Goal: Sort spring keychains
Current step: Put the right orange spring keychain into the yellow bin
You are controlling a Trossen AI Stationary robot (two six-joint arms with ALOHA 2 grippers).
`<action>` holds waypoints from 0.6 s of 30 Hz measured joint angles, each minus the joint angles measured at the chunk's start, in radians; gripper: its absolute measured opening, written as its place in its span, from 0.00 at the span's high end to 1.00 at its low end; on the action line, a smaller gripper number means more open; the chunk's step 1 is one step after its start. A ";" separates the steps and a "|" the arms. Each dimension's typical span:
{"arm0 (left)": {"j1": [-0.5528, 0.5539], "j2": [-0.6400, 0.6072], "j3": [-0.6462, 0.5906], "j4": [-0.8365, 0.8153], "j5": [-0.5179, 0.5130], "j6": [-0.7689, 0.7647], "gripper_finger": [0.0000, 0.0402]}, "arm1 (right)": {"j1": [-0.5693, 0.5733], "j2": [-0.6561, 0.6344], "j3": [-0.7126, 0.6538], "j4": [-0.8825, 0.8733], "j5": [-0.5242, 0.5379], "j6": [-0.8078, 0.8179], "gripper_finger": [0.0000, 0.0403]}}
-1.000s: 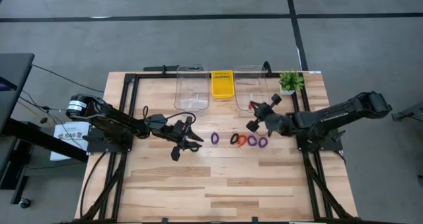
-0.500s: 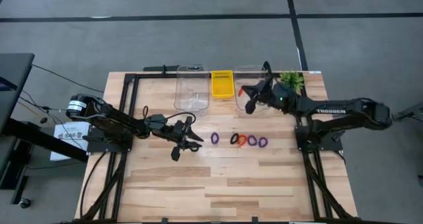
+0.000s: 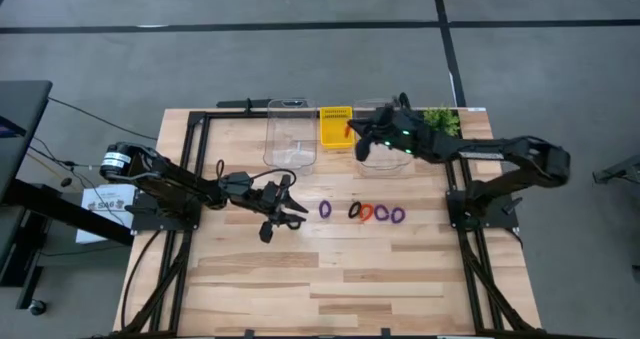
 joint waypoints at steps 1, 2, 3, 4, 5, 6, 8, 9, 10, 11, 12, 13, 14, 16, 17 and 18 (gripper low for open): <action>0.000 0.000 0.000 0.000 0.000 0.000 0.75 | -0.001 0.037 0.034 -0.021 0.001 -0.007 1.00; 0.000 0.000 0.000 -0.002 0.000 0.000 0.75 | -0.004 0.074 0.070 -0.045 0.004 -0.026 1.00; 0.000 0.000 0.000 -0.002 0.000 0.000 0.75 | -0.006 0.109 0.106 -0.068 0.005 -0.051 1.00; 0.000 0.000 0.000 -0.003 0.000 -0.001 0.75 | -0.012 0.144 0.140 -0.092 0.008 -0.074 1.00; 0.000 0.000 0.000 -0.003 0.000 -0.002 0.75 | -0.017 0.179 0.174 -0.122 0.011 -0.091 1.00; 0.000 0.000 0.000 -0.004 0.000 -0.003 0.75 | -0.023 0.211 0.207 -0.148 0.015 -0.095 1.00; 0.000 0.000 0.000 -0.011 0.000 -0.003 0.75 | -0.037 0.270 0.267 -0.199 0.024 -0.095 1.00; 0.000 0.000 0.000 -0.014 0.000 -0.003 0.75 | -0.044 0.296 0.294 -0.222 0.029 -0.095 1.00; 0.000 0.000 0.000 -0.014 0.000 -0.003 0.75 | -0.050 0.319 0.318 -0.244 0.034 -0.095 1.00; 0.000 0.000 0.000 -0.014 0.000 -0.003 0.75 | -0.054 0.341 0.340 -0.264 0.035 -0.095 1.00; 0.000 0.000 0.000 -0.014 0.000 -0.003 0.75 | -0.060 0.363 0.361 -0.276 0.035 -0.095 1.00; 0.000 0.000 0.000 -0.014 0.000 -0.003 0.75 | -0.065 0.381 0.377 -0.292 0.035 -0.095 1.00; 0.000 0.000 0.000 -0.014 0.000 -0.002 0.75 | -0.070 0.396 0.390 -0.312 0.036 -0.095 1.00; 0.000 0.000 -0.001 -0.015 0.000 -0.002 0.75 | -0.076 0.424 0.416 -0.326 0.036 -0.095 1.00; 0.000 0.000 -0.001 -0.015 0.000 -0.001 0.75 | -0.078 0.431 0.422 -0.339 0.036 -0.095 1.00; 0.000 0.000 -0.001 -0.014 0.000 -0.001 0.75 | -0.079 0.439 0.429 -0.348 0.037 -0.095 1.00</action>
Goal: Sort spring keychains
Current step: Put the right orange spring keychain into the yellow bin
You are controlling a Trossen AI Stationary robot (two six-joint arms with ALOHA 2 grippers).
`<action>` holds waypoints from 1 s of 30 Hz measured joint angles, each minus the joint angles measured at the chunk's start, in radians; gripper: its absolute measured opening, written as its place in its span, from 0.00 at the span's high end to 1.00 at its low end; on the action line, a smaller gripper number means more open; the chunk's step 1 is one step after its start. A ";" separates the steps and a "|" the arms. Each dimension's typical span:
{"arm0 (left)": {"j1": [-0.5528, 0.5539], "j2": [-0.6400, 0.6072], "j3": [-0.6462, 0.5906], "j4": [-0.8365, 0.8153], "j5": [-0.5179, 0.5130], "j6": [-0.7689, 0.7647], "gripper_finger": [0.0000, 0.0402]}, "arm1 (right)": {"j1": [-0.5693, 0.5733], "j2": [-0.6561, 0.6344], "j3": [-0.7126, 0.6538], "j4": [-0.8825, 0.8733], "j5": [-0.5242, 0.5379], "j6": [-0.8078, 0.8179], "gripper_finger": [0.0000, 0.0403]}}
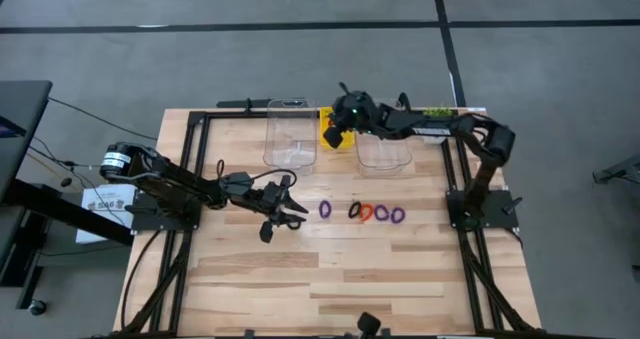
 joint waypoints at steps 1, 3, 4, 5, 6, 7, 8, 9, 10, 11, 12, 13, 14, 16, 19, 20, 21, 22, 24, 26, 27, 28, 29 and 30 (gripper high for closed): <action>0.000 0.000 0.000 0.000 0.000 0.000 0.75 | -0.003 0.003 0.003 -0.001 0.000 0.000 1.00; 0.000 0.000 -0.001 0.000 0.000 0.000 0.75 | -0.011 0.003 0.003 -0.012 -0.001 0.000 0.99; 0.000 0.000 -0.001 0.000 0.000 0.000 0.75 | -0.011 0.003 0.003 -0.016 0.000 0.000 0.99; 0.000 0.000 -0.001 0.000 0.000 0.000 0.75 | -0.011 0.002 0.003 -0.024 -0.001 0.000 0.99; 0.000 0.000 -0.001 0.000 0.000 0.000 0.75 | -0.014 -0.001 0.003 -0.036 -0.001 0.000 0.99; 0.000 0.000 -0.001 0.000 0.000 0.000 0.75 | -0.017 -0.005 0.003 -0.046 -0.001 0.000 0.99; 0.000 0.000 -0.001 0.000 0.000 0.000 0.75 | -0.017 -0.007 0.003 -0.049 -0.001 0.000 0.99; 0.000 0.000 -0.001 0.000 0.000 0.000 0.75 | -0.017 -0.008 0.003 -0.050 -0.001 0.000 0.99; 0.000 0.000 -0.001 0.000 0.000 0.000 0.75 | -0.018 -0.008 0.003 -0.055 -0.001 0.000 0.98; 0.000 0.000 -0.001 0.000 0.000 0.000 0.75 | -0.019 -0.008 0.003 -0.059 -0.001 -0.001 0.98; 0.000 0.000 -0.001 0.000 0.000 0.000 0.75 | -0.022 -0.008 0.003 -0.061 -0.001 -0.001 0.98; 0.000 0.000 -0.001 0.000 0.000 0.000 0.75 | -0.024 -0.008 0.003 -0.059 -0.001 -0.001 0.97; 0.000 0.000 -0.001 0.000 0.000 0.000 0.75 | -0.024 -0.008 0.003 -0.056 -0.001 -0.001 0.97; 0.000 0.000 -0.001 0.000 0.000 0.000 0.75 | -0.024 -0.008 0.003 -0.059 -0.001 -0.002 0.95; 0.000 0.000 -0.001 0.000 0.000 0.000 0.75 | -0.024 -0.008 0.003 -0.057 -0.001 -0.001 0.91; 0.000 0.000 -0.001 0.000 0.000 0.000 0.75 | -0.024 -0.008 0.003 -0.058 -0.001 -0.002 0.89; 0.000 0.000 -0.001 0.000 0.000 0.000 0.75 | -0.024 -0.008 0.003 -0.060 -0.001 -0.003 0.87; 0.000 0.000 -0.001 0.000 0.000 0.000 0.75 | -0.024 -0.008 0.003 -0.060 -0.001 -0.003 0.86; 0.000 0.000 -0.001 0.000 0.000 0.000 0.75 | -0.024 -0.008 0.003 -0.063 -0.001 -0.002 0.83; 0.000 0.000 -0.001 0.000 0.000 0.000 0.75 | -0.024 -0.008 0.003 -0.074 -0.001 -0.002 0.81; 0.000 0.000 -0.001 0.000 0.000 0.000 0.75 | -0.024 -0.008 0.003 -0.082 -0.001 -0.002 0.80; 0.000 0.000 -0.001 0.000 0.000 0.000 0.75 | -0.024 -0.008 0.003 -0.089 -0.001 -0.007 0.79; 0.000 0.000 -0.001 0.000 0.000 0.000 0.75 | -0.024 -0.008 0.003 -0.097 -0.001 -0.009 0.79; 0.000 0.000 -0.001 0.000 0.000 0.000 0.75 | -0.024 -0.008 0.003 -0.107 -0.001 -0.010 0.79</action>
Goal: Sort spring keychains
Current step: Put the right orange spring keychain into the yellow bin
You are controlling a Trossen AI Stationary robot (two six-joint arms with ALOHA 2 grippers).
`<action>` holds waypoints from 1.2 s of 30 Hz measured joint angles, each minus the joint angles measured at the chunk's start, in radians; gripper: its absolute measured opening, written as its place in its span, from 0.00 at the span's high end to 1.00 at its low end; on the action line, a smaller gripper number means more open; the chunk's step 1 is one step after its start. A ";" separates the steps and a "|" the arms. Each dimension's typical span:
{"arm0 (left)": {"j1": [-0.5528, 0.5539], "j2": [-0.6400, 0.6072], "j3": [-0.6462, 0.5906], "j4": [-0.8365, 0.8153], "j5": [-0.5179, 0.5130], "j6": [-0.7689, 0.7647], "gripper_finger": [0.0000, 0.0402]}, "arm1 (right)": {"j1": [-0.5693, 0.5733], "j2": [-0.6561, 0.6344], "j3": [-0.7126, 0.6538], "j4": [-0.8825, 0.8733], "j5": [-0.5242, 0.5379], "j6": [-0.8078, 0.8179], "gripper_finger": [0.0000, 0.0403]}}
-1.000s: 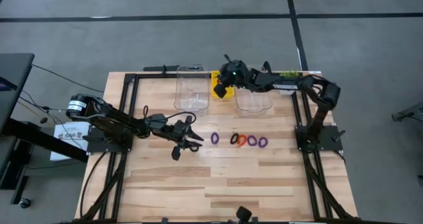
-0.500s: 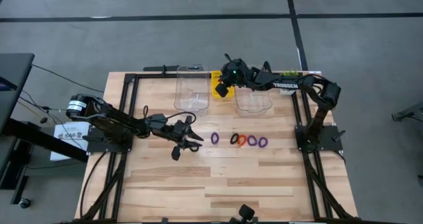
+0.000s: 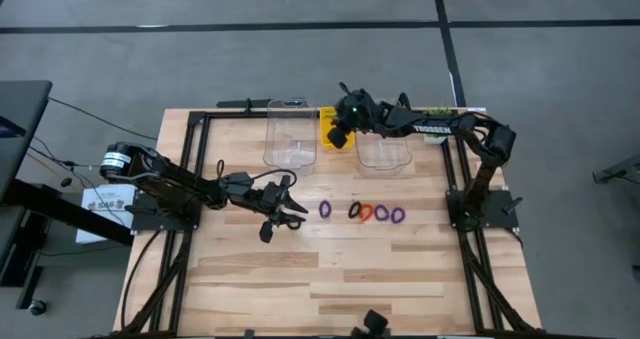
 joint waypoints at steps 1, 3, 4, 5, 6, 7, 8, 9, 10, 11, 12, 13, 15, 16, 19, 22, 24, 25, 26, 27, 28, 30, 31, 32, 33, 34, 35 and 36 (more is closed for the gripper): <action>0.000 0.000 0.000 0.000 0.000 0.000 0.75 | 0.000 0.000 0.000 -0.009 0.000 0.000 0.79; 0.000 0.000 0.000 0.000 0.000 0.000 0.75 | 0.000 -0.008 -0.001 -0.040 0.000 -0.002 0.79; 0.000 0.000 0.000 0.000 0.000 0.000 0.75 | 0.000 -0.017 -0.001 -0.055 0.000 -0.014 0.79; 0.000 0.000 0.000 0.000 0.000 0.000 0.75 | 0.003 -0.029 -0.001 -0.065 -0.001 -0.026 0.80; 0.000 0.000 0.000 0.000 0.000 0.000 0.75 | 0.008 -0.046 -0.001 -0.086 0.000 -0.038 0.81; 0.000 0.000 0.000 0.000 0.000 0.000 0.75 | 0.013 -0.065 -0.001 -0.110 0.000 -0.048 0.81; 0.000 0.000 0.000 0.000 0.000 0.000 0.75 | 0.020 -0.083 -0.001 -0.125 0.000 -0.051 0.82; 0.000 0.000 0.000 0.000 0.000 0.000 0.75 | 0.030 -0.107 -0.001 -0.150 0.000 -0.052 0.82; 0.000 0.000 0.000 0.000 0.000 0.000 0.75 | 0.039 -0.131 -0.001 -0.182 -0.001 -0.052 0.83; 0.000 0.000 0.000 0.000 0.000 0.000 0.75 | 0.052 -0.156 -0.001 -0.206 -0.001 -0.052 0.83; 0.000 0.000 0.000 0.000 0.000 0.000 0.75 | 0.067 -0.184 -0.001 -0.239 -0.001 -0.052 0.83; 0.000 0.000 0.000 0.000 0.000 0.000 0.75 | 0.084 -0.210 -0.001 -0.282 -0.001 -0.052 0.83; 0.000 0.000 0.000 0.000 0.000 0.000 0.75 | 0.127 -0.255 -0.002 -0.353 -0.001 -0.052 0.83; 0.000 0.000 0.000 0.000 0.000 0.000 0.75 | 0.153 -0.278 -0.012 -0.378 -0.001 -0.051 0.83; 0.000 0.000 0.000 0.000 0.000 0.000 0.75 | 0.235 -0.358 -0.085 -0.379 -0.002 -0.043 0.83; 0.000 0.000 0.000 0.000 0.000 0.000 0.75 | 0.310 -0.443 -0.192 -0.343 -0.003 -0.005 0.83; 0.000 0.000 0.000 0.000 0.000 0.000 0.75 | 0.366 -0.505 -0.284 -0.291 -0.001 0.040 0.83; 0.000 0.000 0.000 0.000 0.000 0.000 0.75 | 0.397 -0.535 -0.338 -0.253 0.001 0.063 0.83; 0.000 0.000 0.000 0.000 0.000 0.000 0.75 | 0.429 -0.560 -0.393 -0.208 0.001 0.084 0.83; 0.000 0.000 0.000 0.000 0.000 0.000 0.75 | 0.465 -0.586 -0.452 -0.151 0.001 0.107 0.83; 0.000 0.000 0.000 0.000 0.000 0.000 0.75 | 0.496 -0.607 -0.511 -0.096 -0.002 0.127 0.83; 0.000 0.000 0.000 0.000 0.000 0.000 0.75 | 0.558 -0.638 -0.618 0.027 -0.003 0.162 0.83; 0.000 0.000 0.000 0.000 0.000 0.000 0.75 | 0.584 -0.647 -0.669 0.089 -0.001 0.169 0.83; 0.000 0.000 0.000 0.000 0.000 0.000 0.75 | 0.610 -0.650 -0.712 0.145 -0.001 0.170 0.83; 0.000 0.000 0.000 0.000 0.000 0.000 0.75 | 0.635 -0.651 -0.751 0.192 -0.001 0.166 0.83; 0.000 0.000 0.000 0.000 0.000 0.000 0.75 | 0.654 -0.650 -0.784 0.230 -0.001 0.151 0.83; 0.000 0.000 0.000 0.000 -0.002 0.000 0.75 | 0.670 -0.647 -0.810 0.269 -0.002 0.130 0.83; 0.000 0.000 0.000 0.000 -0.008 0.000 0.75 | 0.682 -0.646 -0.829 0.290 -0.002 0.108 0.83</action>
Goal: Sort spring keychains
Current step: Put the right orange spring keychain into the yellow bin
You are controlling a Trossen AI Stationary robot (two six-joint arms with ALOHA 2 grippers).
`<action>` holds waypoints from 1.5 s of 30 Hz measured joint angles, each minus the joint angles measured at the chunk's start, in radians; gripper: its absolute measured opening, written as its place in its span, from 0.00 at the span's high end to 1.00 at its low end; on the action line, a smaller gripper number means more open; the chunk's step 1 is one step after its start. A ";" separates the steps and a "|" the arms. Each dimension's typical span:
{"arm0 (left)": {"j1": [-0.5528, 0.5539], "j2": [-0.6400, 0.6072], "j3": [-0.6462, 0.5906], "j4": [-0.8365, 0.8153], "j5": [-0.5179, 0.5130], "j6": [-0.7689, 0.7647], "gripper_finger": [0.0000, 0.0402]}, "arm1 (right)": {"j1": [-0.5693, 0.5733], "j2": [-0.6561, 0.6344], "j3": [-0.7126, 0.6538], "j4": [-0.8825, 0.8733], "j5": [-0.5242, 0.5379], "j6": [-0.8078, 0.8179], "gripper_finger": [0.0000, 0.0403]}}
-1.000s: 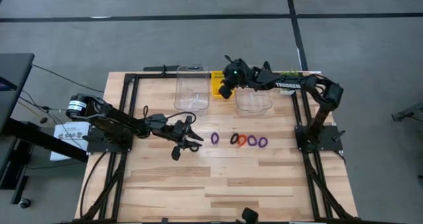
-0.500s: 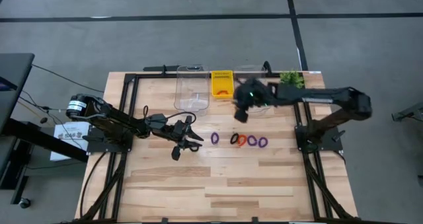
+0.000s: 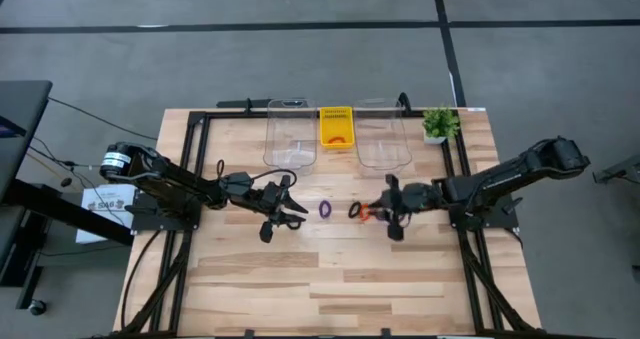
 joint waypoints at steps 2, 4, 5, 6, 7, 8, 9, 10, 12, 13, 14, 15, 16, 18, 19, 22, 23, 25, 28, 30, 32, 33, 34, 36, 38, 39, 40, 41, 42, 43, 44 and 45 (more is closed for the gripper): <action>0.000 0.000 0.000 0.000 -0.015 0.000 0.75 | 0.015 0.000 -0.019 0.002 0.001 -0.027 0.83; 0.000 0.000 0.000 0.000 -0.018 0.000 0.75 | 0.022 0.000 -0.030 0.001 0.003 -0.051 0.83; 0.000 0.000 0.000 0.000 -0.019 0.000 0.75 | 0.027 -0.001 -0.031 0.000 0.003 -0.052 0.83; 0.000 0.000 0.000 0.000 -0.019 0.000 0.75 | 0.030 -0.001 -0.031 0.000 0.002 -0.053 0.83; 0.000 0.000 0.000 0.000 -0.018 0.000 0.75 | 0.032 0.000 -0.031 -0.001 0.002 -0.053 0.83; 0.000 0.000 0.000 0.000 -0.018 0.000 0.75 | 0.034 0.000 -0.031 -0.002 0.002 -0.054 0.83; 0.000 0.000 0.000 0.000 -0.018 0.000 0.75 | 0.035 0.000 -0.031 -0.003 0.002 -0.054 0.83; 0.000 0.000 0.000 0.000 -0.018 0.000 0.75 | 0.035 0.000 -0.031 -0.003 0.001 -0.054 0.83; 0.000 0.000 0.000 0.000 -0.018 0.000 0.75 | 0.035 0.004 -0.031 -0.006 0.000 -0.053 0.83; 0.000 0.000 0.000 0.000 -0.019 0.000 0.75 | 0.035 0.015 -0.031 -0.004 0.000 -0.053 0.83; 0.000 0.000 0.000 0.000 -0.019 0.000 0.75 | 0.035 0.027 -0.031 -0.007 0.000 -0.053 0.83; 0.000 0.000 0.000 0.000 -0.018 0.000 0.75 | 0.035 0.041 -0.031 -0.009 -0.001 -0.052 0.83; 0.000 0.000 0.000 0.000 -0.018 0.000 0.75 | 0.035 0.065 -0.031 0.001 0.000 -0.047 0.83; 0.000 0.000 0.000 0.000 -0.019 0.000 0.75 | 0.034 0.115 -0.031 0.009 -0.001 -0.047 0.83; 0.000 0.000 0.000 0.000 -0.019 0.000 0.75 | 0.034 0.144 -0.031 0.022 0.000 -0.046 0.83; 0.000 0.000 0.000 0.000 -0.018 0.000 0.75 | 0.032 0.219 -0.026 0.068 0.000 -0.065 0.83; 0.000 0.000 0.000 0.000 -0.018 0.000 0.75 | 0.032 0.240 -0.024 0.078 0.001 -0.077 0.83; 0.000 0.000 0.000 0.000 -0.019 0.000 0.75 | 0.032 0.279 -0.012 0.105 0.001 -0.102 0.83; 0.000 0.000 0.000 0.000 -0.019 0.000 0.75 | 0.032 0.318 0.010 0.116 0.007 -0.108 0.83; 0.000 0.000 0.000 0.000 -0.018 0.000 0.75 | 0.032 0.338 0.024 0.113 0.021 -0.109 0.83; 0.000 0.000 0.000 0.000 -0.018 0.000 0.75 | 0.032 0.357 0.039 0.114 0.029 -0.110 0.83; 0.000 0.000 0.000 0.000 -0.018 0.000 0.75 | 0.032 0.364 0.044 0.114 0.030 -0.110 0.83; 0.000 0.000 0.000 0.000 -0.018 0.000 0.75 | 0.032 0.373 0.048 0.113 0.030 -0.110 0.83; 0.000 0.000 0.000 0.000 -0.018 0.000 0.75 | 0.032 0.388 0.055 0.113 0.030 -0.110 0.83; 0.000 0.000 0.000 0.000 -0.018 0.000 0.75 | 0.032 0.403 0.059 0.115 0.031 -0.110 0.83; 0.000 0.000 0.000 0.000 -0.019 0.000 0.75 | 0.032 0.410 0.060 0.118 0.035 -0.110 0.83; 0.000 0.000 0.000 0.000 -0.019 0.000 0.75 | 0.032 0.416 0.061 0.121 0.036 -0.110 0.83; 0.000 0.000 0.000 0.000 -0.018 0.000 0.75 | 0.032 0.423 0.062 0.125 0.045 -0.110 0.83; 0.000 0.000 0.000 0.000 -0.019 0.000 0.75 | 0.032 0.425 0.062 0.122 0.056 -0.110 0.83; 0.000 0.000 0.000 0.000 -0.019 0.000 0.75 | 0.032 0.425 0.062 0.119 0.064 -0.111 0.83; 0.000 0.000 0.000 0.000 -0.018 0.000 0.75 | 0.032 0.425 0.062 0.118 0.072 -0.110 0.83; 0.000 0.000 0.000 0.000 -0.018 0.000 0.75 | 0.032 0.423 0.061 0.116 0.078 -0.110 0.83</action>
